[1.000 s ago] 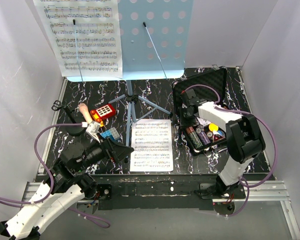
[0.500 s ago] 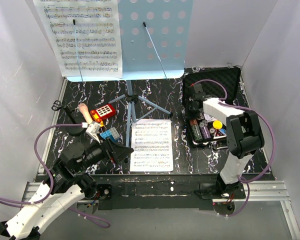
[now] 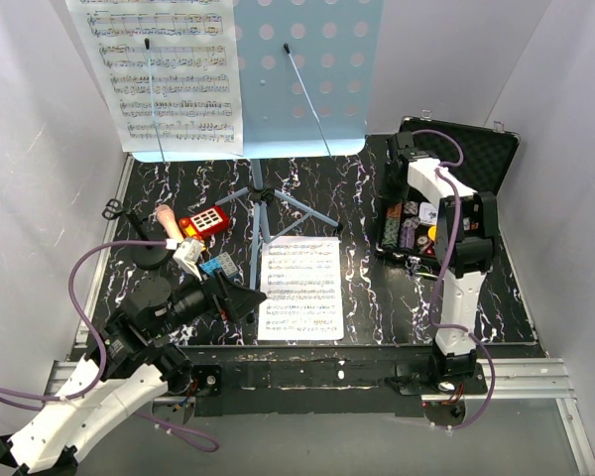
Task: Pack up the instrument practice props
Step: Move the distractor to the center of the board, then adjust the sheet music at the center of the board.
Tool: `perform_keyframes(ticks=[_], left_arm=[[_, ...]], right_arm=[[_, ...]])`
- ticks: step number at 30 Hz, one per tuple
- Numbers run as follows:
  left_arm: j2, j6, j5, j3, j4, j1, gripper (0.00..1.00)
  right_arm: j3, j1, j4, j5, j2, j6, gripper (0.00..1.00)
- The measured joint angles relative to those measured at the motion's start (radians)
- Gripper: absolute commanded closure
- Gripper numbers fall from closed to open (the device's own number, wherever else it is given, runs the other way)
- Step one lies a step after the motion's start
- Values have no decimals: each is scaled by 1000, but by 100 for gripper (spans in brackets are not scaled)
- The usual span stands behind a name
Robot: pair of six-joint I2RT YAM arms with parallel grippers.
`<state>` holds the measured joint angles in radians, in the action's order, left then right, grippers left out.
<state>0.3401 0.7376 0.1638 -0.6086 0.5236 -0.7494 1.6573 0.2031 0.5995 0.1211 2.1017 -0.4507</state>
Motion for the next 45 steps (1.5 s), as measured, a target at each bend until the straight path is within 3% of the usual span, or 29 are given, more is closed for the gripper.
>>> perform_keyframes(ticks=[11,19,23,27,30,36,45], left_arm=[[10,-1,-11,-5,3,0,2],[37,-2,-18,-5,3,0,2],[55,-1,-18,-5,1,0,2],[65,0,-17,-5,-2,0,2],[67,4,-13,-5,-12,0,2],[68,6,5,-5,-30,0,2],[4,8,1,-5,-14,0,2]], right_arm=[[244,-50,102,-29,149,-42,99],[527,-82,227,-39,310,-49,99],[555,-97,220,-63,329,-49,99],[393,-104,82,-89,247,-52,65],[212,-105,-53,-135,136,-57,52],[-9,-102,-146,-161,-117,-50,41],[-399,-2,-266,-155,-608,-77,40]])
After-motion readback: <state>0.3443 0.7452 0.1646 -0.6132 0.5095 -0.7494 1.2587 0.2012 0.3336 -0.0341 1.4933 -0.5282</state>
